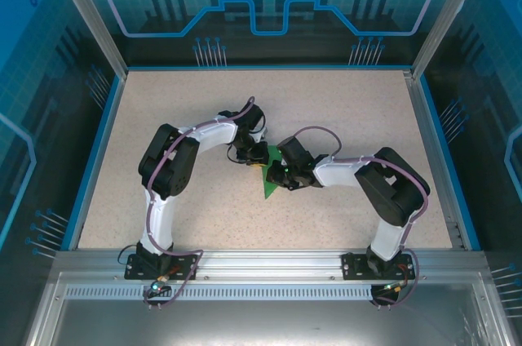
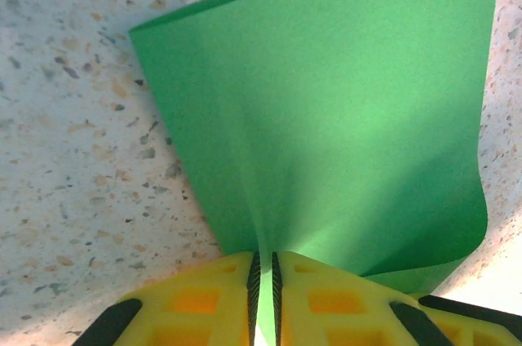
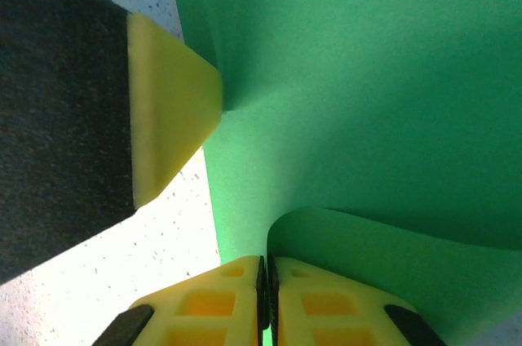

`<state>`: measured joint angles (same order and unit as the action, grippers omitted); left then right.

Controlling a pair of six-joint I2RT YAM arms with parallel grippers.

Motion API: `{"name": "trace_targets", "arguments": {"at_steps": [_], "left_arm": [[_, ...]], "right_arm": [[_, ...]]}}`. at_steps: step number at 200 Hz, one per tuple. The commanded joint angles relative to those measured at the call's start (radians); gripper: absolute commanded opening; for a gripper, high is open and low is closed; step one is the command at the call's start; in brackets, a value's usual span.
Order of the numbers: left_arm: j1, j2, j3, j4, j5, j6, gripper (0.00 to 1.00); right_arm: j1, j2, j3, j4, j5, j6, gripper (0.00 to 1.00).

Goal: Fold a paper plane with a square sheet of paper (pick it up from the middle)
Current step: Third fold the triangle at the center of the table.

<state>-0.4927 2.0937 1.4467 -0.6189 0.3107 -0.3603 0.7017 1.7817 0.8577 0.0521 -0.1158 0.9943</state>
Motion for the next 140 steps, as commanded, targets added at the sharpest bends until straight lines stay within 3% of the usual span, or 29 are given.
{"name": "trace_targets", "arguments": {"at_steps": [1, 87, 140], "left_arm": [[0.003, 0.027, 0.004, -0.004, 0.021, -0.004, 0.16], [0.003, 0.032, 0.004, -0.007, 0.024, -0.002, 0.16], [0.004, 0.034, 0.008, -0.01, 0.025, 0.0, 0.16]], "right_arm": [[0.008, 0.029, 0.016, -0.019, 0.01, -0.011, 0.13], [0.007, 0.036, 0.041, -0.009, 0.007, -0.011, 0.15], [0.007, 0.044, 0.037, -0.006, 0.007, -0.011, 0.24]]}}
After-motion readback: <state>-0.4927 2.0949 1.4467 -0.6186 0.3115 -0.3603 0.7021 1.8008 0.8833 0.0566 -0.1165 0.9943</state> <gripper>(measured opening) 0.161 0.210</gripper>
